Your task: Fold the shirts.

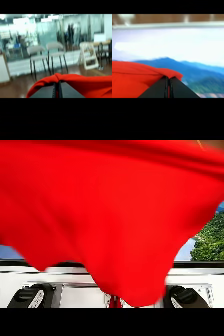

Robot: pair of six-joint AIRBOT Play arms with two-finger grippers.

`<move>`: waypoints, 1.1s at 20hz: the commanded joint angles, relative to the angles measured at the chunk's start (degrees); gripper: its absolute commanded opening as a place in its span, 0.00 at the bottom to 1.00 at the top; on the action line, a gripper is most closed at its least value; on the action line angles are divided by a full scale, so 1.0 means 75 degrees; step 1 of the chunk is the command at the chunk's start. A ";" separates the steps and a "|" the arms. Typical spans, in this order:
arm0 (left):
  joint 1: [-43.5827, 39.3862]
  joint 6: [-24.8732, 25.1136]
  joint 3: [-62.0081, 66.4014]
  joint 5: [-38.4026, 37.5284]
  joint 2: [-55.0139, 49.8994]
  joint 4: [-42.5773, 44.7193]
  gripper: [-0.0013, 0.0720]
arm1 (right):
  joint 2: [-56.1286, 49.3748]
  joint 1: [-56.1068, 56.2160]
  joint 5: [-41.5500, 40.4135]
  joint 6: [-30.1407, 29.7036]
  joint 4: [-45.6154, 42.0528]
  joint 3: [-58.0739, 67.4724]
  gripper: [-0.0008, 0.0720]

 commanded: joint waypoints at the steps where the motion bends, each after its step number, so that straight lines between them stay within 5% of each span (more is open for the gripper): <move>1: 0.0009 -0.0268 -0.0915 -0.0729 -0.0353 0.0627 0.08 | -0.0731 -0.0006 0.1614 -0.0458 -0.1580 -0.0592 0.11; 5: 0.0009 -0.0262 -0.2582 -0.0076 -0.1282 0.0609 0.08 | -0.1953 -0.0015 -0.0032 -0.0501 -0.2422 -0.2203 0.11; 8: 0.0006 -0.0265 -0.3386 0.0915 -0.2363 0.0609 0.08 | -0.3427 -0.0638 -0.1687 -0.0254 -0.1958 -0.2868 0.11; 13: 0.0006 -0.0294 -0.3518 0.1967 -0.4523 -0.0586 0.08 | -0.5689 -0.2372 -0.4386 0.0353 0.1309 -0.2871 0.11; 16: -0.0012 -0.0291 -0.3518 0.1652 -0.5761 -0.1821 0.08 | -0.6601 -0.2862 -0.4529 0.0460 0.3354 -0.2873 0.11; 19: -0.0128 -0.0393 -0.3515 0.0580 -0.6796 -0.1923 0.08 | -0.7172 -0.2769 -0.4433 0.0204 0.4182 -0.2871 0.13; 20: -0.0114 -0.0647 -0.3512 0.0283 -0.6985 -0.1920 0.17 | -0.7210 -0.2748 -0.4529 0.0178 0.4401 -0.2871 0.24; 22: 0.0102 -0.0813 -0.3427 -0.0259 -0.7020 -0.1912 0.80 | -0.7122 -0.2836 -0.4602 -0.0358 0.4669 -0.2684 0.83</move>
